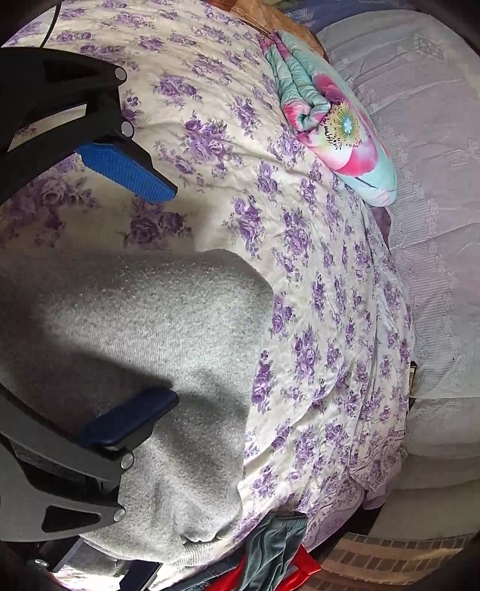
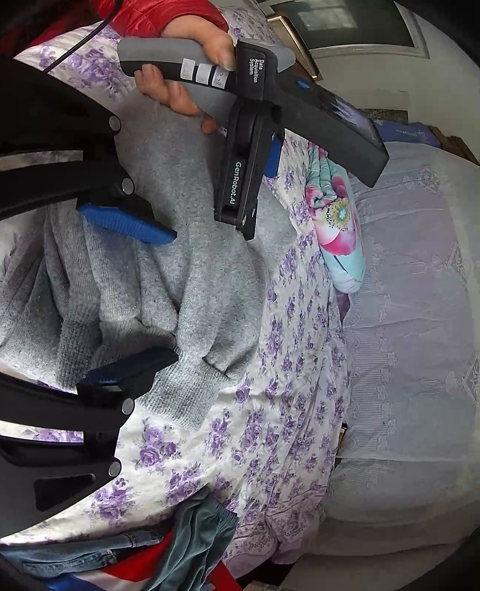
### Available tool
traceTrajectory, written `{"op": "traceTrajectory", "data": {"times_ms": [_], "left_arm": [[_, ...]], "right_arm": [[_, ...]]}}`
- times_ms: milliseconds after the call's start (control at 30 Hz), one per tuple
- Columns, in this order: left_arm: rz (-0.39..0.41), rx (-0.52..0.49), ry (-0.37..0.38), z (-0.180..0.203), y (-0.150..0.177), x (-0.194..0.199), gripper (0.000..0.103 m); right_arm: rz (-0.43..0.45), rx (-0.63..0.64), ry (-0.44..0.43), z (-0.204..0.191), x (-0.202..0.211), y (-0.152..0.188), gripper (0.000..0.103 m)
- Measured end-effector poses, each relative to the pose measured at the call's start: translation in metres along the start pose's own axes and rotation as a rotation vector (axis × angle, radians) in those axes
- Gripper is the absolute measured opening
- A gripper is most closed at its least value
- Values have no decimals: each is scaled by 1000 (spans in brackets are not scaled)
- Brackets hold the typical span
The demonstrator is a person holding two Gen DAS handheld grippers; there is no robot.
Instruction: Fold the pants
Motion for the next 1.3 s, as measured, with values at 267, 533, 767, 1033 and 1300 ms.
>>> {"op": "traceTrajectory", "data": {"times_ms": [267,533,767,1033,1300], "left_arm": [[79,-11,-48,2,9,33,99],[123,18,-36,-12,28,68,99],[125,38,-49,-21,39,73,99],[87,43,-45,-23,53,57,99],[72,92,11,-27,71,44,99]], "right_arm": [[15,-14,8,3,2,1,62],[81,-119,-5,16,30,-7,79],[90,-98,26,12,33,-16,79],[5,-71,53,4,2,1,86],[3,-84,17,11,8,2,91]]}}
Point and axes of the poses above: each gripper's, at about its wrist camera, not at the fingertips, and x roughly against the way its jaws point, z to its right, y to its underside, the point moved 4 cm from there along -x, roughly the way its jaws point, and after that the axes turned 8 degrees about -z, right-handed, at the moved point
